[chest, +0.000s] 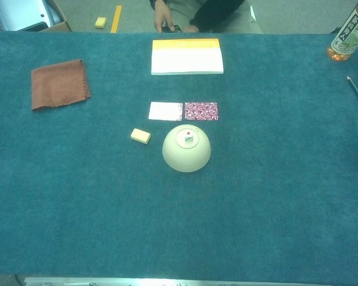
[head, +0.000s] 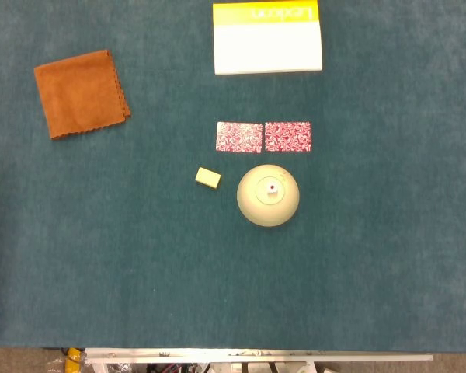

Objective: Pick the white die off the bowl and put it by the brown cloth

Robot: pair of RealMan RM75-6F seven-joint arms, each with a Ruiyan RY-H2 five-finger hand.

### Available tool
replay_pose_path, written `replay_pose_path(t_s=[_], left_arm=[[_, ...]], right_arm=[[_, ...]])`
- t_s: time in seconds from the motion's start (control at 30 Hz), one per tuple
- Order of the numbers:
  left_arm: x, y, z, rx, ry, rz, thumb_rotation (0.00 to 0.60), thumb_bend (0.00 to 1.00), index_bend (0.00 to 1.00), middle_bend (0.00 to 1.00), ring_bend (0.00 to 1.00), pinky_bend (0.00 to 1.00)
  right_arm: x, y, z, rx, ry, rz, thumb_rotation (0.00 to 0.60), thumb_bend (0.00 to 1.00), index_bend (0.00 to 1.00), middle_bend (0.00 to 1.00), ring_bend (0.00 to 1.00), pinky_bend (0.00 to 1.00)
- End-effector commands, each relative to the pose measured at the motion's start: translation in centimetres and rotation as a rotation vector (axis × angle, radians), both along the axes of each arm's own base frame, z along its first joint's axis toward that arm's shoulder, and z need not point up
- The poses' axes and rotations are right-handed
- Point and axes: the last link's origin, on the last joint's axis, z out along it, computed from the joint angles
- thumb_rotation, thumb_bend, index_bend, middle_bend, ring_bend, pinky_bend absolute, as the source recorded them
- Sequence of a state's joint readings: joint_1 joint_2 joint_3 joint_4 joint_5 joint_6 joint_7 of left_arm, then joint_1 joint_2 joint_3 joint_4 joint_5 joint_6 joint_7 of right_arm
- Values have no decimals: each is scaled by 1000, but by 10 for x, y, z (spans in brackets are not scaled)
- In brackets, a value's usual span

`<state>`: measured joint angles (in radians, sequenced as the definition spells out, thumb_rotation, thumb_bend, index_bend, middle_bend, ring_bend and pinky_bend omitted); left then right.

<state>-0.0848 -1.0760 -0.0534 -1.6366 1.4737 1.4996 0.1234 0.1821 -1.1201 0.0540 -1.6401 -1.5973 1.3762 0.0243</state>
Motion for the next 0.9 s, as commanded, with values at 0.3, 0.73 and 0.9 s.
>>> replay_pose_path(t_s=[0.3, 0.73, 0.9], left_arm=[[4, -2, 4, 18, -2, -6, 600, 455, 275, 325, 194, 234], [1, -5, 7, 24, -3, 0, 600, 455, 274, 325, 194, 234], [0, -5, 6, 20, -5, -1, 600, 455, 274, 325, 194, 234]], right_arm=[[58, -44, -40, 191, -31, 148, 600, 216, 580, 394, 215, 224], [88, -58, -64, 254, -103, 165, 600, 34, 481, 345, 164, 187], [97, -61, -70, 263, -104, 184, 600, 13, 478, 342, 160, 187]])
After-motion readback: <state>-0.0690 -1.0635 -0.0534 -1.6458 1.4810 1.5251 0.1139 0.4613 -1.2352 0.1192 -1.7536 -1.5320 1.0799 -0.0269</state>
